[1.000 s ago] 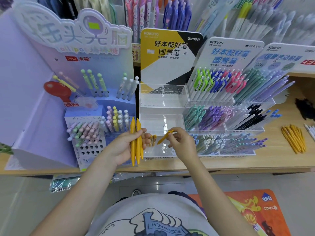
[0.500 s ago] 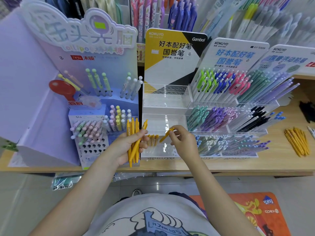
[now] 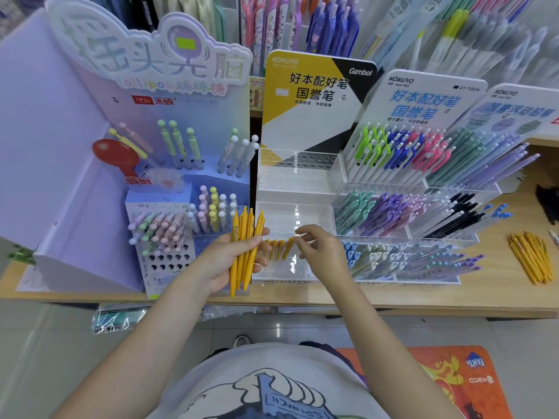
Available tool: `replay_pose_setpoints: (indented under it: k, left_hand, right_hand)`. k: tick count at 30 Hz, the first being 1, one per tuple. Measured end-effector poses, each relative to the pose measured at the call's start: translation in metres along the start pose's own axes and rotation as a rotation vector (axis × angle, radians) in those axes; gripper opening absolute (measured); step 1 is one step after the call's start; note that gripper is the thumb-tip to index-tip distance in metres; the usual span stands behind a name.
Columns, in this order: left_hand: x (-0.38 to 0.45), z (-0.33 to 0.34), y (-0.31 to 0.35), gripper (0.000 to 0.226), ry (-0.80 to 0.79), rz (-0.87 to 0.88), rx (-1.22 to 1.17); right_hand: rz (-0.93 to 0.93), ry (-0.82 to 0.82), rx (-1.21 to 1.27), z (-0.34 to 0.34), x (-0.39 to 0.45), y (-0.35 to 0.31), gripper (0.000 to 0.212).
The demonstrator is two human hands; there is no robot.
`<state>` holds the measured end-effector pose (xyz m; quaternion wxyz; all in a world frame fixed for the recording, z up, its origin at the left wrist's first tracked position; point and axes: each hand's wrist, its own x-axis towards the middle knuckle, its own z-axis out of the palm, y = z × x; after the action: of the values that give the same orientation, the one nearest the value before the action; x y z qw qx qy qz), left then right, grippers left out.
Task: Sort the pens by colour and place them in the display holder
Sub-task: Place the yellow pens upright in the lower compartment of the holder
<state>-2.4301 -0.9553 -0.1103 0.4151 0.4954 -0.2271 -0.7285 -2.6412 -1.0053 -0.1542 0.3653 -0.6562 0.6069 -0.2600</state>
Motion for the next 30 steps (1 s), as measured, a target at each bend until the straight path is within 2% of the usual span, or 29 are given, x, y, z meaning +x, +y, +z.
replay_pose_setpoints:
  k: [5,9,13,17,20,23,27,30]
  left_hand:
    - [0.005,0.015,-0.001,0.015,-0.024,0.007,0.123]
    - [0.009,0.025,-0.003,0.016,-0.031,-0.01,0.145]
    - [0.01,0.023,-0.005,0.019,-0.002,-0.025,0.138]
    - [0.008,0.019,-0.008,0.02,0.027,-0.032,0.11]
    - [0.008,0.018,-0.008,0.023,0.022,-0.038,0.123]
    - [0.01,0.024,-0.008,0.026,-0.009,-0.046,0.212]
    - [0.012,0.034,-0.009,0.025,-0.086,-0.082,0.242]
    - [0.014,0.031,-0.009,0.028,-0.057,-0.096,0.203]
  right_hand:
    - [0.024,-0.024,0.218,-0.009,-0.001,-0.011,0.01]
    - [0.062,-0.05,0.133,-0.01,0.002,-0.007,0.021]
    - [0.042,-0.117,0.073,-0.001,0.001,-0.003,0.003]
    - [0.074,-0.086,0.034,0.003,-0.001,-0.003,0.004]
    - [0.104,-0.036,0.204,-0.005,-0.004,-0.013,0.009]
    - [0.154,-0.111,0.504,-0.017,-0.01,-0.035,0.02]
    - [0.15,-0.119,0.548,-0.029,-0.012,-0.041,0.019]
    - [0.151,-0.009,0.621,-0.046,-0.015,-0.036,0.017]
